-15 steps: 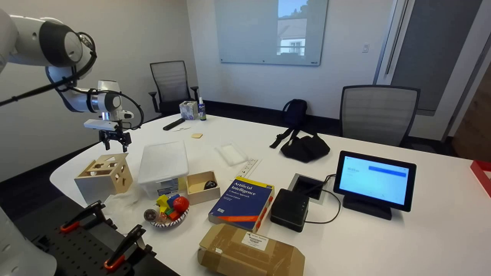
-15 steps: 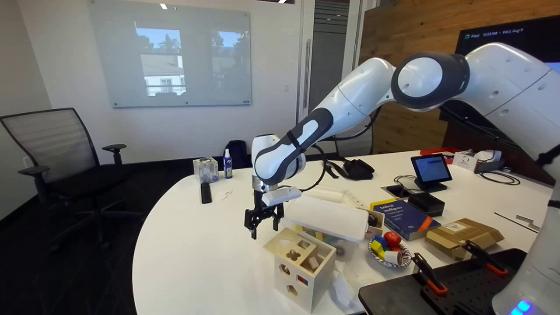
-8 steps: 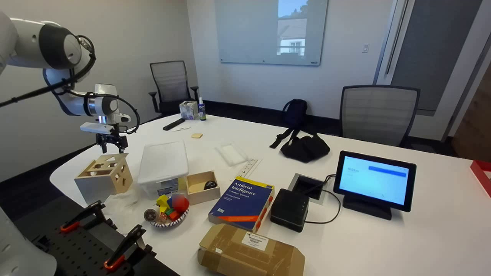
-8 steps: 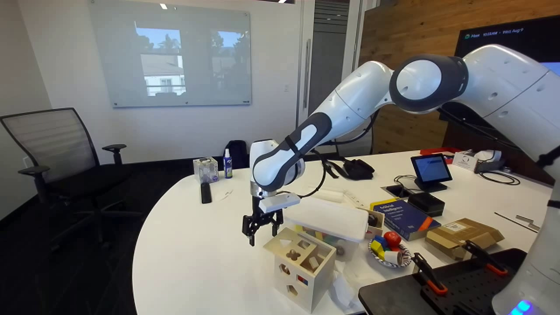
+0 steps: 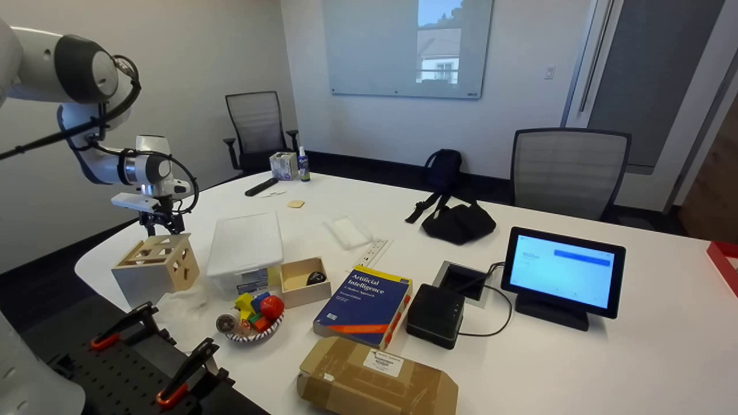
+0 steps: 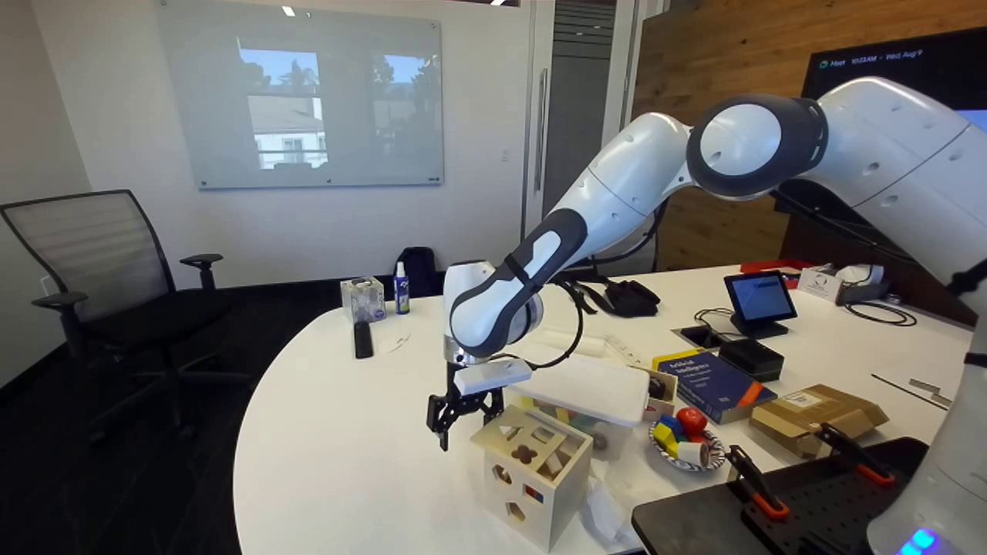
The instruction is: Slide the lid on the wooden toy box forwards.
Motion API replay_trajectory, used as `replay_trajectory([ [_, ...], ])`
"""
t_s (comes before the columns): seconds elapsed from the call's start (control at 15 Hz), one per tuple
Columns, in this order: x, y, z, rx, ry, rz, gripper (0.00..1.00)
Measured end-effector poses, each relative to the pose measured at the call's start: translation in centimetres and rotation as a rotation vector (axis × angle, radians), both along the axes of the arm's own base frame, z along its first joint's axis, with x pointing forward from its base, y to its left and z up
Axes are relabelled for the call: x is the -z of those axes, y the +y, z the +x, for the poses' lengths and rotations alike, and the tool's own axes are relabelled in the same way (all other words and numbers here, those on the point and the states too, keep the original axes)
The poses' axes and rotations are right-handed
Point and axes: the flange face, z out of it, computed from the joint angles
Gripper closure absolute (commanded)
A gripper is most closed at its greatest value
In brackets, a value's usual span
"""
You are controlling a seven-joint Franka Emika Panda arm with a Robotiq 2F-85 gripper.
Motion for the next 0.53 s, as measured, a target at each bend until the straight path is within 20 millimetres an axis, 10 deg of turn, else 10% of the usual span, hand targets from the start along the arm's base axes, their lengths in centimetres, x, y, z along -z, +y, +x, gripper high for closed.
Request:
replay_trajectory([
  [0.53,-0.4,-1.2,-2.5,0.103,0.006,-0.028,0.00],
])
